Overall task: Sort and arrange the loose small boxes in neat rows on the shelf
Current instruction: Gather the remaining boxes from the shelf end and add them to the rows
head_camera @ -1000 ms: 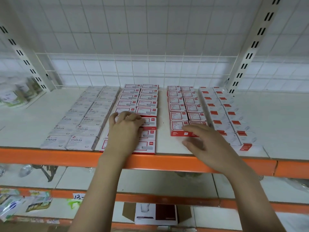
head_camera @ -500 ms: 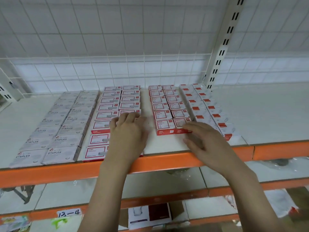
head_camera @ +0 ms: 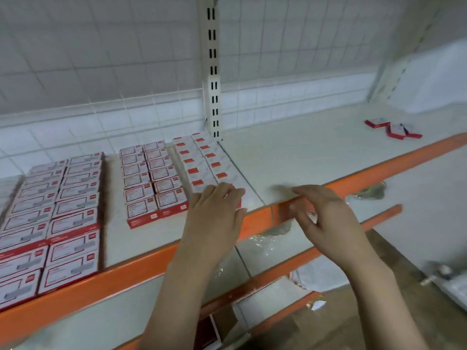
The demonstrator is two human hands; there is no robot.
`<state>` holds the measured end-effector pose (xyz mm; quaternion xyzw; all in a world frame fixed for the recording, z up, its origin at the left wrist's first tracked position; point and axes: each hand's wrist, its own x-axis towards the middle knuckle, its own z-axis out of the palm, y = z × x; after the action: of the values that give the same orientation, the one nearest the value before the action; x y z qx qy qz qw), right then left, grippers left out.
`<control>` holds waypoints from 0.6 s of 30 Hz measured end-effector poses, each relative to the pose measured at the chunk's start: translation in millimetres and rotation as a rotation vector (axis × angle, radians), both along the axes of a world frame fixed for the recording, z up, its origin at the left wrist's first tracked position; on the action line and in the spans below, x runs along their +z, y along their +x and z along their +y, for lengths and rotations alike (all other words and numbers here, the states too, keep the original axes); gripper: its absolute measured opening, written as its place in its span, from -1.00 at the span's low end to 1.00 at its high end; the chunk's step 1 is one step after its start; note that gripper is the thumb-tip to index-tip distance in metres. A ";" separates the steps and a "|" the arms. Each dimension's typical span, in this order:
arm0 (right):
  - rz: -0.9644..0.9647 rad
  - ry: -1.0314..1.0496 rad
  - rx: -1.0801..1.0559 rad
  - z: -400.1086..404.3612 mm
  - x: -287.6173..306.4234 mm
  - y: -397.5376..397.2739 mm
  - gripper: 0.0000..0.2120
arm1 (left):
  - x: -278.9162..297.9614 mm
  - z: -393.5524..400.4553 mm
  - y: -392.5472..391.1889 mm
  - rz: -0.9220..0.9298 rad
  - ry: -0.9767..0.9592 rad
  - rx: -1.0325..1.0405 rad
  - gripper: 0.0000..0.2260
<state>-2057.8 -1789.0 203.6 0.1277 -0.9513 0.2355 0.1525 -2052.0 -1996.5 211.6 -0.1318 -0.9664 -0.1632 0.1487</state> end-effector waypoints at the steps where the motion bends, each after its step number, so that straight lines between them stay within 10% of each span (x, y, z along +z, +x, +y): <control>1: 0.001 0.001 -0.013 14.5 -0.1 -1.7 -0.69 | 0.2 14.4 -3.3 -0.006 -0.007 -0.019 -0.66; 18: 0.009 0.042 -0.046 264.0 -8.1 -61.7 -0.65 | -13.4 259.4 -74.8 -0.016 -0.031 -0.040 -0.69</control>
<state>-2119.6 -1525.0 195.5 0.1103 -0.9580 0.2113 0.1594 -2126.8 -1737.1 198.2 -0.1520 -0.9671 -0.1520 0.1358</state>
